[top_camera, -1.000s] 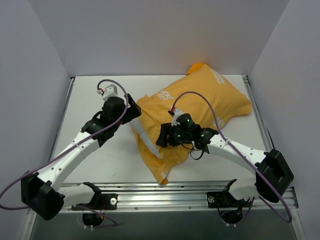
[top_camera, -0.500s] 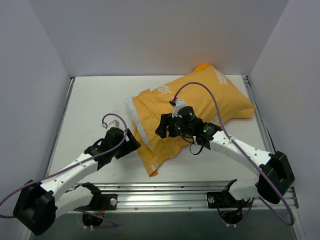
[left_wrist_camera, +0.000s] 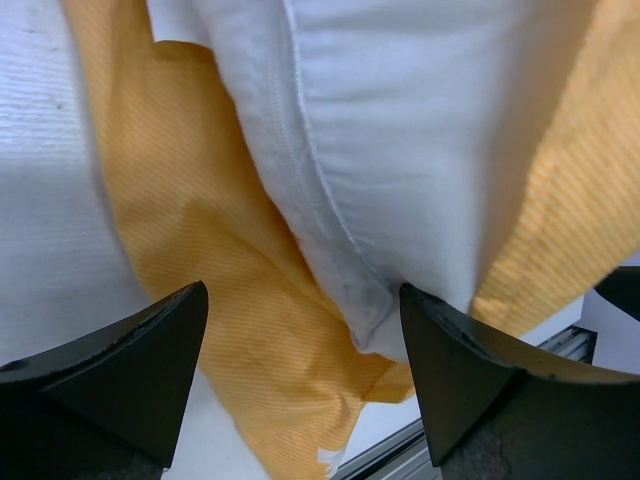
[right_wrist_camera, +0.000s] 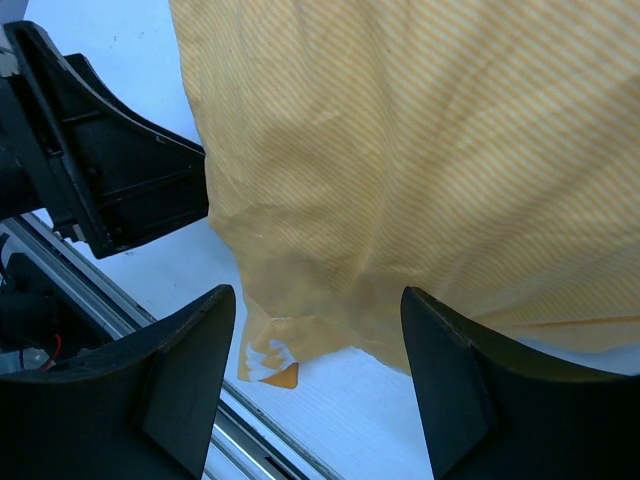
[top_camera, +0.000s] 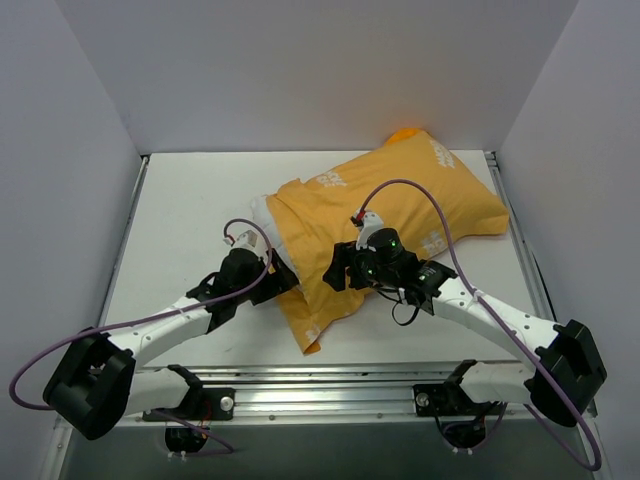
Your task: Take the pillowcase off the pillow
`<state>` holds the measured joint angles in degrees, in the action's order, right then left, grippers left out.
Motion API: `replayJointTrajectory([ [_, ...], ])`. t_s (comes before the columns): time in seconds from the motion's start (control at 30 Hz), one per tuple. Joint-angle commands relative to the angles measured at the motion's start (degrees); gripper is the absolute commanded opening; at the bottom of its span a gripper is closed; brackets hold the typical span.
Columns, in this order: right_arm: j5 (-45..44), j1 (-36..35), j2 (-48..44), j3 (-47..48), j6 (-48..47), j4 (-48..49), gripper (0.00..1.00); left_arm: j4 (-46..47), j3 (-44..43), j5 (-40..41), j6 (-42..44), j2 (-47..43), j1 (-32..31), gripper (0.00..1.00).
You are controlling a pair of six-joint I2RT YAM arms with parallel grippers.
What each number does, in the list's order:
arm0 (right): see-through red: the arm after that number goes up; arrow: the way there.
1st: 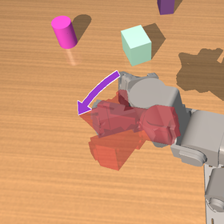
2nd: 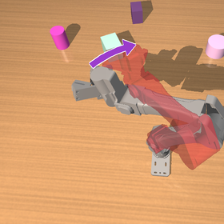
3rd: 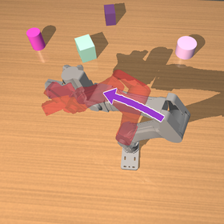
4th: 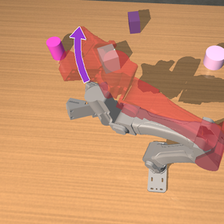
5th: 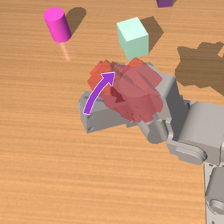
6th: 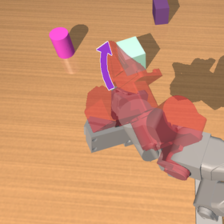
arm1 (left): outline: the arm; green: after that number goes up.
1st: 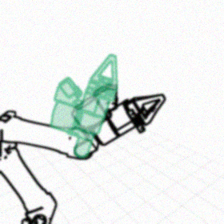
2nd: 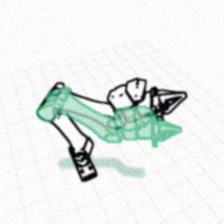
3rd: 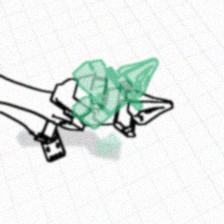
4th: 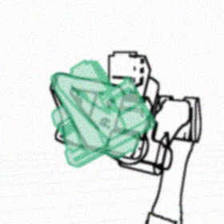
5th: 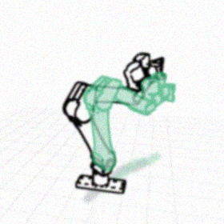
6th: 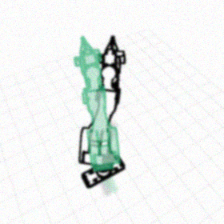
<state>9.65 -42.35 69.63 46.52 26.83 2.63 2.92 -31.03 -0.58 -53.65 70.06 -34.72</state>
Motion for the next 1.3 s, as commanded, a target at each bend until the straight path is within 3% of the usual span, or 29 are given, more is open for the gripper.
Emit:
replayJointTrajectory([
  [0.0, -1.48, 0.25, -2.30, -0.12, 0.07, 0.35, 0.63, 6.66, -3.69, -2.93, 1.88, -2.29, -0.52, 0.87],
  [0.27, -1.83, 0.25, -2.56, -0.47, -0.11, 0.35, 0.63, 10.35, -4.48, -5.57, 2.32, -0.02, -1.31, 0.93],
  [0.53, -3.40, -0.28, -2.65, -3.01, 0.24, 0.79, 0.63, 15.27, -4.74, -2.41, 1.62, 10.17, -3.25, 0.94],
  [0.67, -6.82, -3.95, -2.57, -6.26, 1.73, 2.19, 0.64, 18.35, -5.18, -2.67, 0.30, 13.34, -4.48, 0.74],
  [0.7, -7.97, -5.10, -2.39, -7.75, 2.08, 2.46, 0.65, 18.26, -5.53, -2.67, 0.04, 13.52, -4.74, 0.59],
  [0.77, -9.47, -6.95, -1.69, -9.07, 3.14, 3.51, 0.70, 16.95, -6.94, -1.97, 0.03, 13.09, -5.97, 0.42],
  [0.8, -9.47, -8.18, -1.08, -10.82, 4.53, 4.04, 0.71, 16.08, -7.46, -1.45, 0.30, 12.04, -6.50, 0.25],
  [0.93, -9.47, -9.42, -0.54, -15.48, 7.62, 8.96, 0.79, 10.02, -11.15, 0.14, 0.47, 8.61, -8.34, 0.03],
  [1.17, -13.07, -9.51, 2.26, -16.55, 6.92, 13.97, 0.80, 3.15, -15.02, 3.22, -1.37, 4.21, -9.58, 0.02],
  [1.27, -15.27, -9.51, 3.67, -16.20, 7.01, 15.12, 0.70, 1.74, -15.73, 3.04, -2.51, 2.98, -9.93, 0.02],
])
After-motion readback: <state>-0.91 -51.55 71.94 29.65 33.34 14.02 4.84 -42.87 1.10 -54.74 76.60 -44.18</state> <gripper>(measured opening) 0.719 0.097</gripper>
